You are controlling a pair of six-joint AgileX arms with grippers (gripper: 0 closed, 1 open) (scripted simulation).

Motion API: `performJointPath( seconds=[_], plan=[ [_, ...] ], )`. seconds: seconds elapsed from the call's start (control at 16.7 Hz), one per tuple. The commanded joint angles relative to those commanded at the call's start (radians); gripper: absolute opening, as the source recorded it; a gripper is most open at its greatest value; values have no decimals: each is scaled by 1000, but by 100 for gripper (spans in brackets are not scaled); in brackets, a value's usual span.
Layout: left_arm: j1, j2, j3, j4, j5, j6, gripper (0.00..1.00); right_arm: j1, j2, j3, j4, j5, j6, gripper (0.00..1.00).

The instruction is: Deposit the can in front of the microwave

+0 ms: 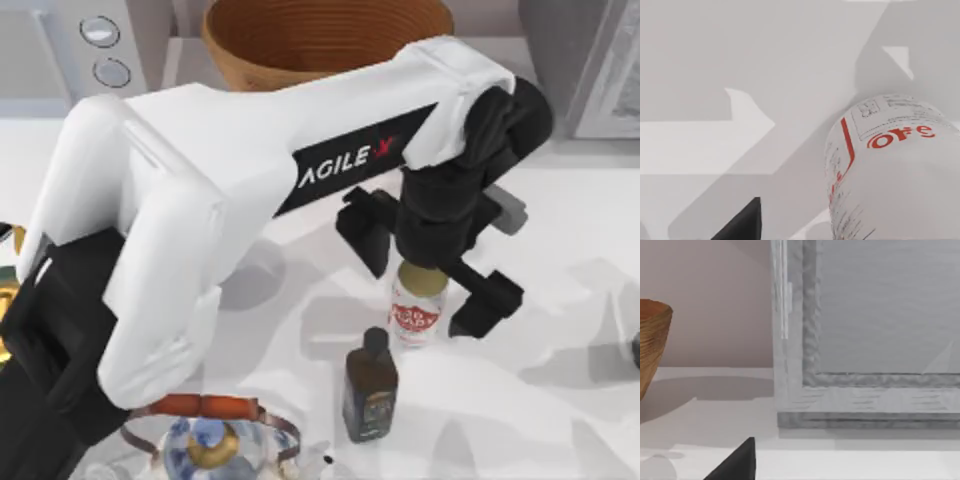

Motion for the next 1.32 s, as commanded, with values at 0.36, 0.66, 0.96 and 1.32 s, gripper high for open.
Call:
performJointPath(
  seconds=[0.36, 0.66, 0.96, 1.32],
  plan=[
    [0, 0, 0, 0, 0, 0, 40, 0, 0, 0, 0, 0, 0, 100],
    [0, 0, 0, 0, 0, 0, 2, 0, 0, 0, 0, 0, 0, 100],
    [0, 0, 0, 0, 0, 0, 0, 0, 0, 0, 0, 0, 0, 100],
    [-2, 1, 18, -18, -2, 4, 0, 0, 0, 0, 0, 0, 0, 100]
  ],
)
